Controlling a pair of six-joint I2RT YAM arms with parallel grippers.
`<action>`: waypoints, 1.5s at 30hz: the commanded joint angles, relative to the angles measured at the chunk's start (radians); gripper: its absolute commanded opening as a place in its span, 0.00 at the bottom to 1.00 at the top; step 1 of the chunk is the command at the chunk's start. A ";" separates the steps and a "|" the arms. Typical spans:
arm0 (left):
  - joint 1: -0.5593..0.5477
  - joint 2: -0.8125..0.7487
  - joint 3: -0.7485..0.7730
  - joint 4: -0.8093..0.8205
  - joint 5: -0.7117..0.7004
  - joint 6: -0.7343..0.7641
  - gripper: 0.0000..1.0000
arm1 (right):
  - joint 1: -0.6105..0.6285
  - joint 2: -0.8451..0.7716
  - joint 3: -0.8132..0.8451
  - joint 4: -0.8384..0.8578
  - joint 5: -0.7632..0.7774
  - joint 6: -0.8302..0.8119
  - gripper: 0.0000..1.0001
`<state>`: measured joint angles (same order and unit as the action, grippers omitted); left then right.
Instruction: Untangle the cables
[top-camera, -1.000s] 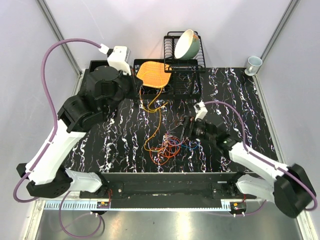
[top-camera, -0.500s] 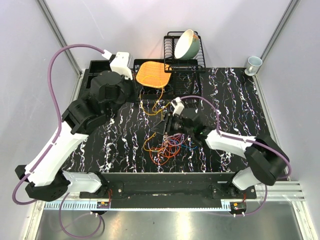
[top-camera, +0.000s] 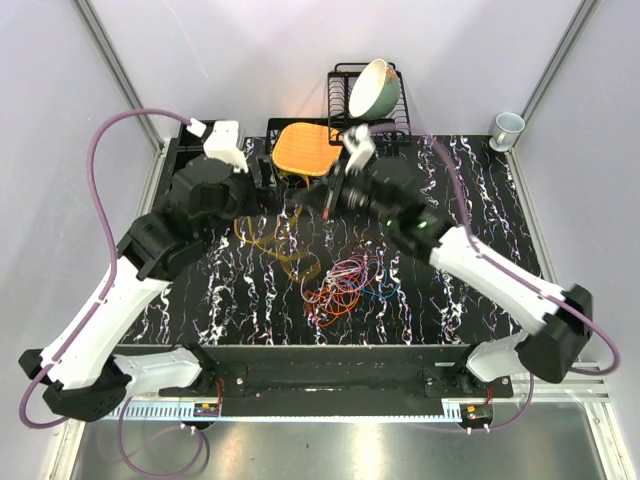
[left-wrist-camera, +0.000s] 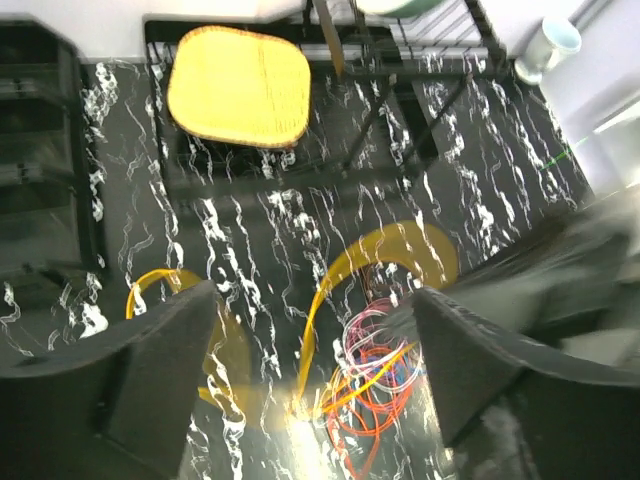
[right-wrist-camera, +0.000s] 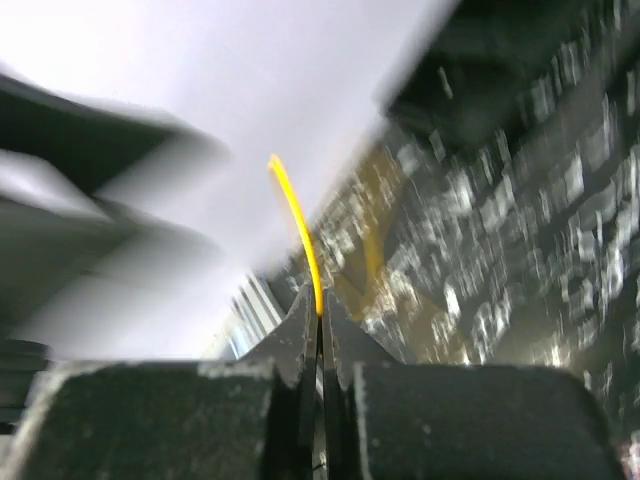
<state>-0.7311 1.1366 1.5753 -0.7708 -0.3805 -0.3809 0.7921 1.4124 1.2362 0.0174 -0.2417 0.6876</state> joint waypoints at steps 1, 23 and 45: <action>0.002 -0.092 -0.072 0.083 0.078 -0.006 0.89 | 0.009 -0.069 0.294 -0.180 0.058 -0.141 0.00; 0.002 -0.317 -0.360 0.350 0.457 0.114 0.99 | 0.009 -0.067 0.437 -0.280 0.091 -0.227 0.00; -0.011 -0.198 -0.278 0.491 0.531 0.203 0.88 | 0.009 -0.093 0.408 -0.284 0.044 -0.241 0.00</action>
<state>-0.7380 0.9131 1.2495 -0.3599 0.0914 -0.2085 0.7933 1.3609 1.6474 -0.2867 -0.1768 0.4664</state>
